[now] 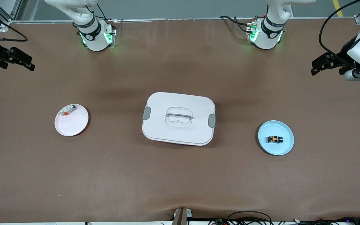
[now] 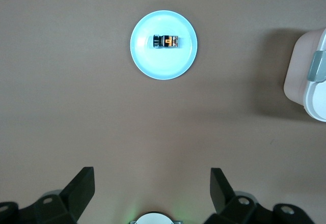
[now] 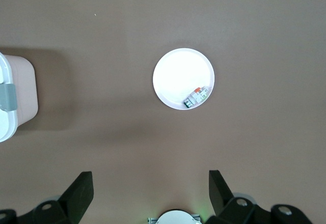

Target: Transfer orange switch to right arm and place

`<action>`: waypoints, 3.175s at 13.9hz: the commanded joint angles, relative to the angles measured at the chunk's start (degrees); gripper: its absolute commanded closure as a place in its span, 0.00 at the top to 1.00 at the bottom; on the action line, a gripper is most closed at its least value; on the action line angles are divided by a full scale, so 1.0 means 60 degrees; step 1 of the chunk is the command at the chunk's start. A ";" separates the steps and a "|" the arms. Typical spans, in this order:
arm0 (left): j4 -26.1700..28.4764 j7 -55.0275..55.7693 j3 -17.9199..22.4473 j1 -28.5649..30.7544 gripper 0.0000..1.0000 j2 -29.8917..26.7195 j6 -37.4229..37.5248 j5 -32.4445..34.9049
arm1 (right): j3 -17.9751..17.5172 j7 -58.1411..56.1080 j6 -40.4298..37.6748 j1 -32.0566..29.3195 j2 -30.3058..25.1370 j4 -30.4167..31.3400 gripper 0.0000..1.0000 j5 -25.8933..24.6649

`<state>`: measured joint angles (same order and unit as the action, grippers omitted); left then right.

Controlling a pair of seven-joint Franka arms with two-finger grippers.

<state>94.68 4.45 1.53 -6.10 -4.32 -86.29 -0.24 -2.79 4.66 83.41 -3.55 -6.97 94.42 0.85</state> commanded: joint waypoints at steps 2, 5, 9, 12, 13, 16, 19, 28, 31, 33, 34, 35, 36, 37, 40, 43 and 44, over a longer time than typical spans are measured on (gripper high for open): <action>-0.0238 -0.0067 -0.0005 0.0005 1.00 0.0105 0.0202 0.0172 | -0.0003 0.0204 0.0160 0.0050 -0.0025 0.0040 1.00 -0.0127; -0.0238 -0.0038 0.0009 0.0035 1.00 0.0120 0.0187 0.0157 | 0.0012 0.0234 0.0336 0.0020 -0.0039 0.0040 1.00 -0.0127; -0.0252 -0.0038 0.0024 0.0049 1.00 0.0178 0.0187 0.0172 | -0.0003 0.0234 0.0438 0.0094 -0.0010 0.0055 1.00 -0.0098; -0.0267 0.0006 0.0068 0.0049 1.00 0.0324 0.0187 0.0172 | -0.0017 0.0249 0.0540 0.0123 0.0019 0.0143 1.00 -0.0069; -0.0325 0.0035 0.0068 0.0064 1.00 0.0368 0.0187 0.0187 | -0.0018 0.0249 0.0555 0.0109 0.0034 0.0216 1.00 -0.0039; -0.0413 0.0123 0.0083 0.0211 1.00 0.0616 0.0173 0.0113 | -0.0018 0.0467 0.0570 0.0108 0.0034 0.0246 1.00 0.0019; -0.0952 0.0181 0.0083 0.0211 1.00 0.1435 0.0114 0.0055 | -0.0018 0.1069 0.0498 0.0094 0.0034 0.0246 1.00 0.0019; -0.1337 0.0242 0.0068 0.0386 1.00 0.3443 -0.1612 0.0025 | -0.0032 0.0922 0.0716 0.0415 0.0049 0.0216 1.00 0.0195; -0.0797 0.0153 0.0053 0.0459 1.00 0.3753 -0.2533 0.0026 | -0.0003 0.0937 0.0644 0.0431 0.0005 0.0144 1.00 0.0195; -0.0153 -0.0022 0.0053 0.0445 1.00 0.3840 -0.3499 0.0040 | -0.0032 0.0981 0.0585 0.0474 -0.0112 0.0055 1.00 0.0239; 0.0097 -0.0226 0.0053 0.0430 1.00 0.3927 -0.3954 0.0040 | -0.0061 0.1053 0.0512 0.0518 -0.0141 0.0055 1.00 0.0239; 0.0288 -0.0446 0.0039 0.0416 1.00 0.4073 -0.4335 0.0040 | -0.0033 0.1054 0.0468 0.0519 -0.0127 0.0055 1.00 0.0239; 0.0420 -0.0738 0.0039 0.0430 1.00 0.4220 -0.4629 0.0040 | -0.0047 0.1040 0.0482 0.0548 -0.0113 0.0070 1.00 0.0225; 0.0494 -0.1075 0.0039 0.0430 1.00 0.4352 -0.4850 0.0040 | -0.0047 0.1040 0.0482 0.0519 -0.0098 0.0113 1.00 0.0196; 0.0524 -0.1722 0.0009 0.0430 1.00 0.4718 -0.5202 0.0026 | 0.0026 0.1025 0.0438 0.0460 -0.0025 0.0158 1.00 0.0210; 0.0553 -0.1723 -0.0034 0.0314 1.00 0.5230 -0.5904 0.0026 | -0.0003 0.1025 0.0482 0.0533 0.0048 0.0172 1.00 0.0195; 0.0539 -0.1723 -0.0049 0.0284 1.00 0.5406 -0.6167 0.0011 | -0.0032 0.0952 0.0526 0.0548 0.0049 0.0245 1.00 0.0166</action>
<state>97.89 -5.00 1.43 -4.02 26.52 -120.51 -0.24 -2.79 10.03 86.48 -0.52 -6.73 95.59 1.55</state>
